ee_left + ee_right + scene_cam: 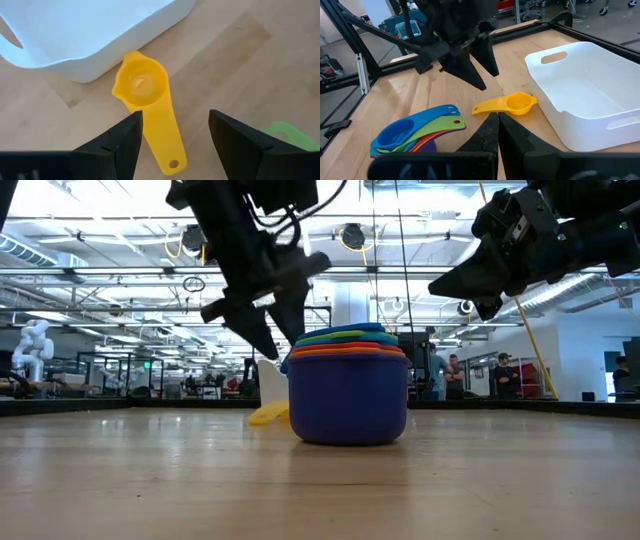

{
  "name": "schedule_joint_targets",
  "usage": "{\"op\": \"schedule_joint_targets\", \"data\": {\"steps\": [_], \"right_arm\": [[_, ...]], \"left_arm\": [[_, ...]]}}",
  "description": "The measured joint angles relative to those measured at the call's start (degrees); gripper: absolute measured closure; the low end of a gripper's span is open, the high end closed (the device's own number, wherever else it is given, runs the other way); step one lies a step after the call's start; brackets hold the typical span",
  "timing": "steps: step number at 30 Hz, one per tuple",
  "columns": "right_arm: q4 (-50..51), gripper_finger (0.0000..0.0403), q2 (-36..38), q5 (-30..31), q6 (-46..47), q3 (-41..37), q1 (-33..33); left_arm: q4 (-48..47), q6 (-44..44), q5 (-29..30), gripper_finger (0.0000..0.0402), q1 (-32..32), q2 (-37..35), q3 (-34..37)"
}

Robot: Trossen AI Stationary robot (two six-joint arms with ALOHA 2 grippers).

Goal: Nest measuring cups in basket
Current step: Stack the yellow measuring cup on top of the blue measuring cup

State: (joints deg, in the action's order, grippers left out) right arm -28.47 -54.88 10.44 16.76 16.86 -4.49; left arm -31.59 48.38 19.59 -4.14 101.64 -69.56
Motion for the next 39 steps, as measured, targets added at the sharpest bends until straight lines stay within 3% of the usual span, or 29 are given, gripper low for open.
{"op": "schedule_joint_targets", "data": {"steps": [7, 18, 29, 39], "right_arm": [[0.09, 0.0403, -0.01, -0.07, 0.08, -0.02, 0.0], [1.25, 0.0403, -0.01, -0.13, 0.04, -0.06, 0.01], [0.87, 0.0403, -0.01, -0.07, -0.65, -0.04, 0.02], [1.09, 0.0403, -0.01, -0.07, -0.33, -0.04, 0.0]], "left_arm": [[0.92, -0.74, -2.8, 0.0153, 1.12, 3.23, -0.04], [0.86, 0.0, -3.12, 0.0007, 1.99, 5.68, -0.04], [1.54, 0.18, -5.88, 0.0066, 1.75, 10.63, 0.0], [-2.25, -1.49, -5.85, 0.0133, 2.55, 10.15, -0.04]]}}
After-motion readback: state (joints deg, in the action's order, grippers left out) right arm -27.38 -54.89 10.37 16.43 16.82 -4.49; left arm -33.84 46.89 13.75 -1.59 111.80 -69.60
